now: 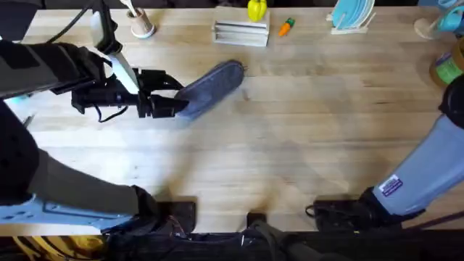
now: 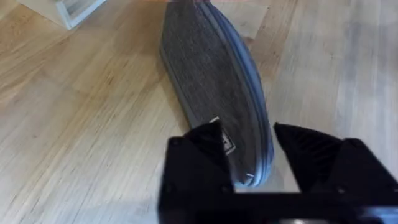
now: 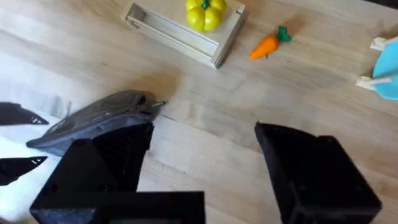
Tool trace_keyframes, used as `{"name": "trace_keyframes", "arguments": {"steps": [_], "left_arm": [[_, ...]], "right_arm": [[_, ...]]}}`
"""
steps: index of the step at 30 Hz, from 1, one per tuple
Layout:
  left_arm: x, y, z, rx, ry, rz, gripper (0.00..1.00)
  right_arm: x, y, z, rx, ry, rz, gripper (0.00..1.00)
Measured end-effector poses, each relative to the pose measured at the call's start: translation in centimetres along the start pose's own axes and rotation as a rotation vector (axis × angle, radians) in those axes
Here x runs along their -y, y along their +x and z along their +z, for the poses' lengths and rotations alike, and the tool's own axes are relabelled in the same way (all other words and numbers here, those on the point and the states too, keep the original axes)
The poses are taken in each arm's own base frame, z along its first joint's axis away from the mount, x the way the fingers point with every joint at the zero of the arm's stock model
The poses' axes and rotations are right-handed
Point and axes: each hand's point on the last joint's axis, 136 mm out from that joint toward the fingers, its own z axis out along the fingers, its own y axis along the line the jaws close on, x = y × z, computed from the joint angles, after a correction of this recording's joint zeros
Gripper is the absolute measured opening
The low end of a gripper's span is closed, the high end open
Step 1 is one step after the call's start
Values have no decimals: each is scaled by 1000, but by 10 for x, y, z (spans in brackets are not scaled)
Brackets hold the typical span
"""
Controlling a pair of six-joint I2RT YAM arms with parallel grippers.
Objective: Unzip the bag, pick up the pens from the table one at a time and place them inside, then zip the bag closed.
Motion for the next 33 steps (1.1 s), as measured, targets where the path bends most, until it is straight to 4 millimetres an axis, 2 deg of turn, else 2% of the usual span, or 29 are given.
{"name": "trace_keyframes", "arguments": {"steps": [3,4,9,15,18,20,25,29,33], "left_arm": [[-1,0,-1,4,-3,-2,913],[0,0,-1,5,-2,-4,971],[-4,-1,-1,5,-12,18,993],[3,-8,-11,-45,6,-38,995],[-4,-33,-31,-112,-44,35,995],[-8,-59,-49,-147,-95,114,995],[3,-118,-86,-202,-205,273,996],[26,-141,-101,-231,-246,324,995],[51,-150,-109,-256,-275,325,995]], "right_arm": [[0,6,-2,-23,6,-10,994],[0,7,-3,-25,8,-14,994],[0,4,-26,13,34,-44,994],[-1,3,-75,90,82,-94,994],[1,5,-94,125,98,-108,994],[3,11,-101,134,107,-114,994],[8,32,-99,115,126,-129,994],[9,54,-98,97,134,-145,994],[11,71,-116,123,172,-157,994]]}}
